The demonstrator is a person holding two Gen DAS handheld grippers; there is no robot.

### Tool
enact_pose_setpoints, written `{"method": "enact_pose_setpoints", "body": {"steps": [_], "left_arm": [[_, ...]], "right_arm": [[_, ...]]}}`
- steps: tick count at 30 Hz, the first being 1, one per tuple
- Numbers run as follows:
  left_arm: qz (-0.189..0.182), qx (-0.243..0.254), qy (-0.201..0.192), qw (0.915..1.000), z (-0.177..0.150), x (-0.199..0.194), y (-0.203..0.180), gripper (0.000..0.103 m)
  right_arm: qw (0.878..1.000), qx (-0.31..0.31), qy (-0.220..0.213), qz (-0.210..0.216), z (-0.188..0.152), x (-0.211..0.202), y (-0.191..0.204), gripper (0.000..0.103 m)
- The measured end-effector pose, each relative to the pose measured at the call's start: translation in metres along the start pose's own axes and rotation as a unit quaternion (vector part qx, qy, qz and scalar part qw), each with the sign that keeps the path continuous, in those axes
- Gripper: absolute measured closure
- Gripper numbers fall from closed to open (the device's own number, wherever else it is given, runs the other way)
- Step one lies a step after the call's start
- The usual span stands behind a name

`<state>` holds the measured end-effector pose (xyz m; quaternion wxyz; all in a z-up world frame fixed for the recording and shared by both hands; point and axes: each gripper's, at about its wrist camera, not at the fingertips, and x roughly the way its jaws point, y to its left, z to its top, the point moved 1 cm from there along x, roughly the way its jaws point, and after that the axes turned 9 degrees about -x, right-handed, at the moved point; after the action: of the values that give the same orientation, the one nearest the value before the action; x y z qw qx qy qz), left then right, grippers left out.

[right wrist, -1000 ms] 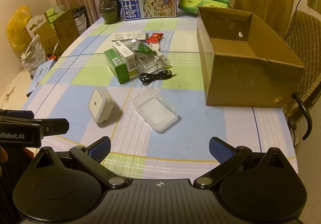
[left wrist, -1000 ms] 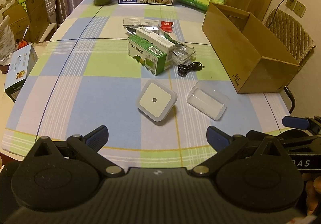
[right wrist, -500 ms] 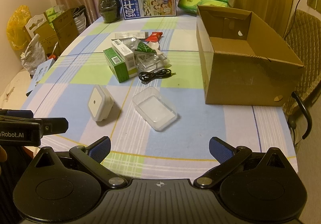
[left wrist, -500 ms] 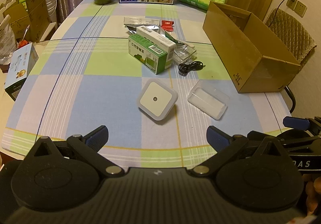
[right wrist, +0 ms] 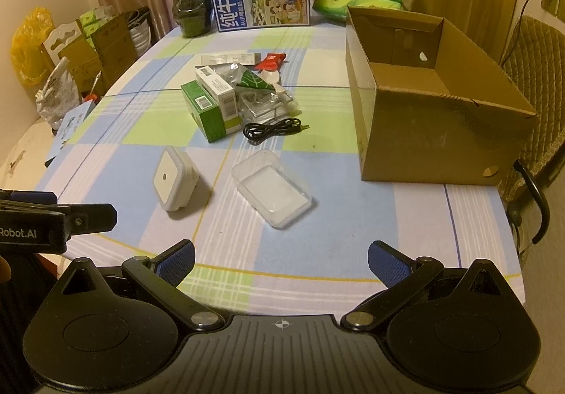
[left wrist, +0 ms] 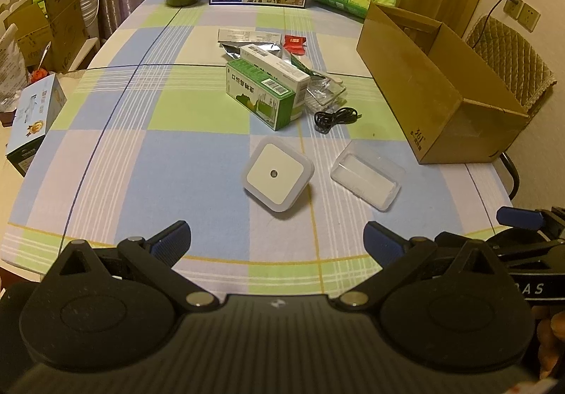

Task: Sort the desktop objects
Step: 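Move both tools toward the night light and clear plastic tray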

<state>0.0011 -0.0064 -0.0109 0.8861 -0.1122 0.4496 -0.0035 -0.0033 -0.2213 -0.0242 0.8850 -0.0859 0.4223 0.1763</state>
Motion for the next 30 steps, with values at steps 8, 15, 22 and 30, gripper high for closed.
{"method": "enact_pose_setpoints", "body": {"steps": [8, 15, 22, 30], "left_arm": [[-0.004, 0.001, 0.005, 1.0000, 0.004, 0.004, 0.001, 0.001], [-0.014, 0.010, 0.006, 0.9998, 0.004, 0.005, 0.001, 0.001], [-0.002, 0.020, -0.008, 0.9998, 0.007, 0.006, 0.004, 0.001], [-0.021, 0.048, -0.022, 0.9984, 0.011, 0.008, 0.004, 0.001]], "right_arm": [[1.000, -0.001, 0.003, -0.001, 0.000, 0.002, -0.002, 0.002], [1.000, -0.001, 0.003, -0.002, 0.000, 0.002, -0.001, 0.002], [1.000, -0.003, 0.004, -0.002, 0.000, 0.003, -0.002, 0.002], [1.000, -0.005, 0.004, 0.000, -0.001, 0.005, -0.002, 0.002]]}}
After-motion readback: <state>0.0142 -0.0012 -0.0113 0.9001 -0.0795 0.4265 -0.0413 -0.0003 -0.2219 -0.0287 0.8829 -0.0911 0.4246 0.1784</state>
